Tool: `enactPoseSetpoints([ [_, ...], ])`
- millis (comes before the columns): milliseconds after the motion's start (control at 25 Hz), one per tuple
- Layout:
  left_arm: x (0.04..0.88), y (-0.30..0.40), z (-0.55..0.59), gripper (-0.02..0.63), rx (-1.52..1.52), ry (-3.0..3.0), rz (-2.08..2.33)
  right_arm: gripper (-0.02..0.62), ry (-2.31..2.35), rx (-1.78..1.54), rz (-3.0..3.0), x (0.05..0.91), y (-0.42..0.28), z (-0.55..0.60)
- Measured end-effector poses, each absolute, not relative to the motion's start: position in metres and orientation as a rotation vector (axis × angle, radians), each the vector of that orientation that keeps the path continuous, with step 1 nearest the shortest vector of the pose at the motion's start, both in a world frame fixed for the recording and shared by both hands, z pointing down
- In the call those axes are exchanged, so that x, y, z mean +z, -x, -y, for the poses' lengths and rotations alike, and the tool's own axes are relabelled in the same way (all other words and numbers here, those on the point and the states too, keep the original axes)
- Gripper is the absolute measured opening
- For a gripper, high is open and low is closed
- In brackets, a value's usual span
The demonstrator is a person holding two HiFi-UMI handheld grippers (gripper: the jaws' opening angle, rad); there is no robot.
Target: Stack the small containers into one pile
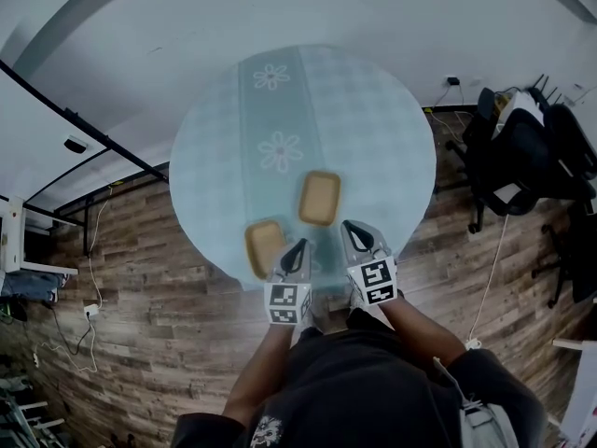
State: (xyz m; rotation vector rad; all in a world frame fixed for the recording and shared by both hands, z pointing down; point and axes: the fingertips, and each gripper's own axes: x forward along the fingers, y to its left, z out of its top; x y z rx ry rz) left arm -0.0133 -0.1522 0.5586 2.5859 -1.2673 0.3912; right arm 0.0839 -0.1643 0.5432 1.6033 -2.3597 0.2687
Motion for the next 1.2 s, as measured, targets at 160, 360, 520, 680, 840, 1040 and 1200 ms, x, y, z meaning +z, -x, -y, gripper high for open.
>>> enactPoseSetpoints([
  [160,0.569,0.004,0.154,0.006,0.437,-2.572,1.303,0.002,-1.457,0.203,2.419,0.549,-0.075,0.165],
  [360,0.577,0.005,0.156,0.006,0.45,-2.519,1.362,0.005,-1.265,0.203,2.445,0.565,-0.057,0.171],
  [520,0.576,0.012,0.156,0.006,0.433,-2.487,1.424,0.059,-1.129,0.206,2.424,0.583,-0.047,0.17],
  [680,0.576,0.024,0.159,0.006,0.434,-2.457,1.482,0.104,-1.019,0.18,2.375,0.596,-0.034,0.174],
  [840,0.572,0.032,0.164,0.006,0.431,-2.44,1.51,0.131,-0.885,0.125,2.277,0.619,-0.026,0.18],
  [1040,0.564,0.044,0.172,0.006,0.433,-2.44,1.54,0.134,-0.741,0.084,2.143,0.65,-0.02,0.183],
  [1200,0.557,0.057,0.182,0.006,0.43,-2.432,1.565,0.133,-0.697,0.089,2.081,0.666,-0.017,0.189],
])
